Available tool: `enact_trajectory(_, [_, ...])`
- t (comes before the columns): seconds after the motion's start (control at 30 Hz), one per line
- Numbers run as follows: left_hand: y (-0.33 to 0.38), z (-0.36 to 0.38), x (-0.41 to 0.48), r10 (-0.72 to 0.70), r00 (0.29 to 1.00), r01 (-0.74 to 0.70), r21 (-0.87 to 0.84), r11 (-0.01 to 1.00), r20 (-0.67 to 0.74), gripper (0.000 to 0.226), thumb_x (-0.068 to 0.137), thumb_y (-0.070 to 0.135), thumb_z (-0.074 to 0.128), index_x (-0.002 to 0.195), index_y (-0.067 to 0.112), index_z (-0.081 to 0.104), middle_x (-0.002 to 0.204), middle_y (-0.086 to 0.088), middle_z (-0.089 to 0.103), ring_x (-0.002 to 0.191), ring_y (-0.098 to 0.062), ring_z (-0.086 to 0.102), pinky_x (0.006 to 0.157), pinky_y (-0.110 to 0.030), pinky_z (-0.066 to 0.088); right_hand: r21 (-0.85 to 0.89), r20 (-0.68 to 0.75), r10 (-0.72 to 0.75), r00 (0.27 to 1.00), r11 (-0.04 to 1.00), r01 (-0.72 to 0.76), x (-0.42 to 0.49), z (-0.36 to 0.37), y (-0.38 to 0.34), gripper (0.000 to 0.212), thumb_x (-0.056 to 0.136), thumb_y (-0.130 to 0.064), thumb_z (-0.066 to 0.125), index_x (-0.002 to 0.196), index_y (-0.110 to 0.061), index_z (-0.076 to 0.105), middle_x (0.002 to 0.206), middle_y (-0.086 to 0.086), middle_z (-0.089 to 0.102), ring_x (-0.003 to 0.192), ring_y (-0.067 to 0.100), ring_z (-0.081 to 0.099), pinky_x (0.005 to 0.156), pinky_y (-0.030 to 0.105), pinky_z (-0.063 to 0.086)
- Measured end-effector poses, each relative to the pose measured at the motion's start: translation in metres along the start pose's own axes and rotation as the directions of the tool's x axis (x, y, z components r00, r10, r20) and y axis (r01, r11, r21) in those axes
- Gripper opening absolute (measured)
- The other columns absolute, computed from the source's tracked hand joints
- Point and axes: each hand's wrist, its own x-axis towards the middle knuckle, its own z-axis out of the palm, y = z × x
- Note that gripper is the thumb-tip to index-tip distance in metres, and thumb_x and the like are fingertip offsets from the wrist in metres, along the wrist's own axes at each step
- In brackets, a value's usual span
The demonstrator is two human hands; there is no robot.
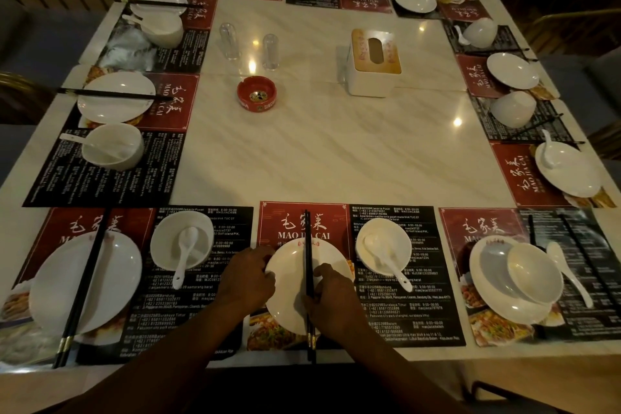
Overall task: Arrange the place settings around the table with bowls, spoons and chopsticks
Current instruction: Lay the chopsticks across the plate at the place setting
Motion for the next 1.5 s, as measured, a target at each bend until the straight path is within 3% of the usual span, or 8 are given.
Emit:
enact_trajectory(0.5, [-0.001, 0.001, -0.002, -0.018, 1.000, 0.018, -0.025, 1.000, 0.001, 0.038, 0.082, 0.012, 0.070, 0.117, 0.027, 0.066, 0.105, 0.003, 0.070, 0.093, -0.012, 0.065, 0.081, -0.031, 0.058, -0.033, 0.007, 0.020, 1.000, 0.999, -0.020, -0.001, 0.001, -0.001, 0.041, 0.083, -0.036, 0.071, 0.117, -0.021, 0.057, 0.100, -0.003, 0.071, 0.093, 0.013, 0.068, 0.078, 0.030, 0.058])
enact_trajectory(0.6, [-0.002, 0.002, -0.002, -0.031, 1.000, 0.031, -0.036, 0.999, 0.003, 0.039, 0.083, 0.011, 0.069, 0.119, 0.026, 0.065, 0.105, 0.003, 0.071, 0.093, -0.012, 0.067, 0.081, -0.030, 0.058, -0.086, -0.061, 0.063, 0.996, 0.994, -0.068, -0.004, -0.007, 0.001, 0.043, 0.084, -0.048, 0.064, 0.120, -0.025, 0.055, 0.102, -0.005, 0.069, 0.092, 0.012, 0.066, 0.077, 0.027, 0.056])
enact_trajectory(0.77, [-0.004, 0.002, -0.004, -0.087, 0.996, 0.088, -0.067, 0.994, 0.027, 0.038, 0.086, 0.009, 0.067, 0.120, 0.026, 0.063, 0.098, 0.003, 0.073, 0.087, -0.012, 0.069, 0.081, -0.030, 0.058, -0.232, -0.197, 0.093, 0.976, 0.963, -0.138, -0.017, -0.029, 0.027, 0.026, 0.097, -0.038, 0.054, 0.117, -0.022, 0.054, 0.101, -0.006, 0.066, 0.091, 0.009, 0.064, 0.079, 0.023, 0.052])
enact_trajectory(0.97, [-0.008, 0.005, -0.004, -0.128, 0.991, 0.131, -0.094, 0.987, 0.030, 0.040, 0.084, 0.008, 0.067, 0.117, 0.032, 0.064, 0.100, 0.006, 0.071, 0.087, -0.011, 0.067, 0.079, -0.033, 0.060, -0.123, -0.124, 0.128, 0.984, 0.982, -0.143, -0.021, -0.030, 0.047, 0.024, 0.097, -0.026, 0.057, 0.119, -0.016, 0.057, 0.106, 0.003, 0.069, 0.098, 0.018, 0.066, 0.087, 0.028, 0.052])
enact_trajectory(1.23, [-0.006, 0.007, -0.001, -0.167, 0.985, 0.170, -0.098, 0.981, 0.039, 0.042, 0.086, 0.009, 0.067, 0.120, 0.032, 0.063, 0.101, 0.005, 0.072, 0.091, -0.012, 0.068, 0.081, -0.033, 0.059, -0.009, -0.118, 0.144, 0.983, 0.989, -0.146, -0.020, -0.029, 0.048, 0.012, 0.094, -0.021, 0.063, 0.100, -0.028, 0.055, 0.086, -0.015, 0.056, 0.082, 0.002, 0.057, 0.070, 0.010, 0.039])
enact_trajectory(1.43, [-0.005, 0.006, -0.001, -0.119, 0.993, 0.120, -0.064, 0.991, 0.013, 0.042, 0.086, 0.011, 0.066, 0.123, 0.031, 0.062, 0.101, 0.006, 0.072, 0.090, -0.010, 0.068, 0.081, -0.031, 0.058, 0.024, -0.095, 0.153, 0.984, 0.988, -0.151, -0.024, -0.036, 0.053, 0.009, 0.096, -0.027, 0.061, 0.105, -0.028, 0.060, 0.089, -0.017, 0.058, 0.082, -0.001, 0.056, 0.070, 0.010, 0.039])
enact_trajectory(1.5, [-0.002, 0.005, 0.001, -0.064, 0.998, 0.063, -0.021, 0.998, -0.019, 0.039, 0.086, 0.014, 0.065, 0.121, 0.030, 0.062, 0.102, 0.007, 0.069, 0.090, -0.009, 0.066, 0.081, -0.031, 0.058, -0.032, -0.076, 0.192, 0.979, 0.980, -0.194, -0.030, -0.048, 0.064, 0.005, 0.095, -0.027, 0.062, 0.098, -0.032, 0.060, 0.086, -0.018, 0.060, 0.080, -0.002, 0.058, 0.073, 0.011, 0.042])
